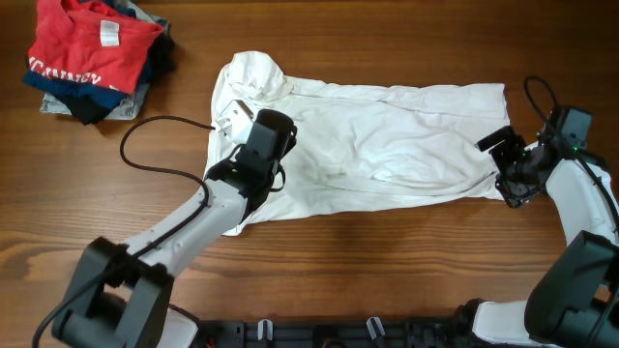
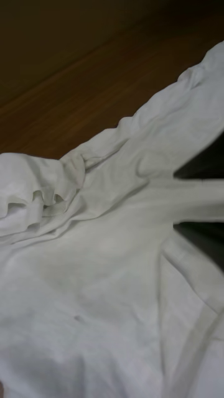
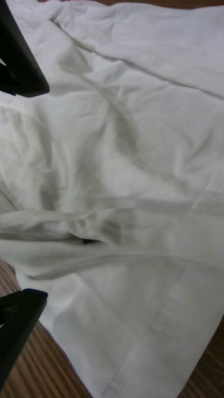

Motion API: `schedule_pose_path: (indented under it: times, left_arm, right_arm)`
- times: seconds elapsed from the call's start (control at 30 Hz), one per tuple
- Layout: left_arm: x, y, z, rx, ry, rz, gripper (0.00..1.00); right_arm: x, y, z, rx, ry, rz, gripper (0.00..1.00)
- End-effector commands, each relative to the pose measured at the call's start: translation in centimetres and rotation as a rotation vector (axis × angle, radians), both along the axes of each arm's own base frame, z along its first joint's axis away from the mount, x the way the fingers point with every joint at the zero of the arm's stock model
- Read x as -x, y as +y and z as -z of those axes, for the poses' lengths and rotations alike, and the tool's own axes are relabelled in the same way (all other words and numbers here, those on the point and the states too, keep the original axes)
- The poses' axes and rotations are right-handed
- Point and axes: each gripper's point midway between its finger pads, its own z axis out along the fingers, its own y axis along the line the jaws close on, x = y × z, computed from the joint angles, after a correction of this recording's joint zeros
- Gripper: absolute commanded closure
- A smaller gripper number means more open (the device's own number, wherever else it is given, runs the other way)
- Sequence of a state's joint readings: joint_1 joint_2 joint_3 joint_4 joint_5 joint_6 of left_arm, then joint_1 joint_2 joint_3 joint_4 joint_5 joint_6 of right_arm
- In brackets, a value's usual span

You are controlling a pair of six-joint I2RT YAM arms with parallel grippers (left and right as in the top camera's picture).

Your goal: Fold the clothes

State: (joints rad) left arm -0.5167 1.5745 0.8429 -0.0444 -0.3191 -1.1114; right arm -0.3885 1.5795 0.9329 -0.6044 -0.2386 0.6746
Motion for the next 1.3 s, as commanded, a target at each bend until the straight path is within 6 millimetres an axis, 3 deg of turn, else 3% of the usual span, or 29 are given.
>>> schedule_pose_path:
  times: [0.0, 0.07, 0.13, 0.23, 0.27, 0.3, 0.33, 0.4, 0.47, 0.5, 0.57, 0.6, 0.67, 0.77, 1.0, 1.27]
  left_arm:
    - [-0.6, 0.6, 2.3, -0.073, 0.031, -0.010, 0.31]
    - [-0.2, 0.9, 2.9, -0.177, 0.053, 0.076, 0.20]
    - [0.7, 1.4, 2.3, -0.200, 0.075, 0.090, 0.20]
    - [3.0, 1.9, -1.9, -0.169, 0.061, 0.120, 0.18]
    - [3.8, 2.1, -3.2, -0.172, 0.051, 0.150, 0.19]
    - [5.8, 3.0, -4.9, -0.198, 0.063, 0.187, 0.24]
    - [8.0, 4.3, -5.1, -0.208, 0.117, 0.190, 0.38]
    - [10.2, 4.8, -4.2, -0.187, 0.210, 0.225, 0.50]
    - [12.5, 4.3, -1.9, -0.141, 0.359, 0.284, 0.60]
    - [13.2, 3.5, -0.7, -0.113, 0.423, 0.318, 0.57]
    - [13.0, 2.3, 1.0, -0.080, 0.475, 0.351, 0.43]
    - [12.5, 1.8, 1.9, -0.073, 0.488, 0.357, 0.41]
    - [11.5, 0.5, 4.1, -0.046, 0.512, 0.378, 0.44]
    - [11.0, 0.6, 6.5, -0.061, 0.557, 0.364, 0.46]
    - [9.9, 3.3, 7.2, -0.115, 0.562, 0.311, 0.45]
    - [9.3, 3.1, 7.4, -0.118, 0.544, 0.336, 0.54]
  right_arm:
    - [-0.5, -0.3, -1.2, 0.030, -0.026, -0.017, 0.00]
    - [-0.3, -0.2, -1.1, 0.028, -0.018, -0.019, 0.00]
    - [-0.2, -0.2, -1.1, 0.032, -0.016, -0.031, 0.00]
    - [-0.2, -0.4, -1.0, 0.043, -0.014, -0.040, 0.00]
    - [-0.2, -0.3, -1.0, 0.042, -0.013, -0.039, 0.00]
    - [-0.1, -0.3, -1.0, 0.041, -0.010, -0.040, 0.00]
    - [0.0, -0.3, -1.0, 0.039, -0.005, -0.040, 0.00]
    - [0.1, -0.2, -0.9, 0.038, -0.002, -0.041, 0.01]
    - [0.1, -0.2, -0.9, 0.037, -0.002, -0.040, 0.00]
    - [0.1, -0.2, -0.9, 0.037, -0.002, -0.039, 0.00]
    - [0.1, -0.2, -0.9, 0.036, -0.001, -0.039, 0.00]
    - [0.2, -0.2, -0.9, 0.035, 0.002, -0.040, 0.00]
    - [0.5, 0.0, -0.8, 0.030, 0.015, -0.041, 0.00]
    - [0.7, 0.0, -0.7, 0.040, 0.019, -0.072, 0.00]
    - [0.7, 0.0, -0.7, 0.045, 0.018, -0.088, 0.00]
    - [0.7, 0.0, -0.7, 0.044, 0.020, -0.089, 0.00]
